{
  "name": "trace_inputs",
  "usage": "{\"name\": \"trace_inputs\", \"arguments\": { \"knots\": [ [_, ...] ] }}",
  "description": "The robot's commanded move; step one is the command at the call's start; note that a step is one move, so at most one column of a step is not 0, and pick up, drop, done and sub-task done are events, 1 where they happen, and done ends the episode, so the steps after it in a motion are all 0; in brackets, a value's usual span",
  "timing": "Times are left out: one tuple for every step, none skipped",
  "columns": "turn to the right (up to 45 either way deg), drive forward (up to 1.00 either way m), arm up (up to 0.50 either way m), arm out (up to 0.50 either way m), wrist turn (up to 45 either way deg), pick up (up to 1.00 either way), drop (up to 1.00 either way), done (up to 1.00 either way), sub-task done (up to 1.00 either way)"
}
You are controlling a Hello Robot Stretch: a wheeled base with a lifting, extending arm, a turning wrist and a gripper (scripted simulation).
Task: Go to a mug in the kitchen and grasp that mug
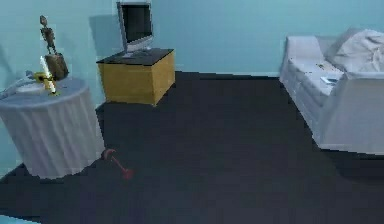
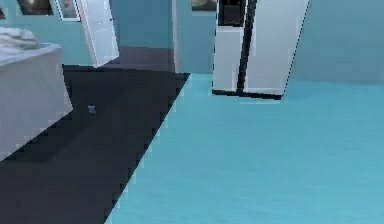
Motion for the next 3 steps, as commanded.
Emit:
{"name": "trace_inputs", "arguments": {
  "knots": [
    [0.0,0.20,0.00,0.00,0.0,0.00,0.00,0.00,0.00],
    [-45.0,0.00,0.00,0.00,0.0,0.00,0.00,0.00,0.00],
    [-6.0,0.00,0.00,0.00,0.0,0.00,0.00,0.00,0.00]
  ]
}}
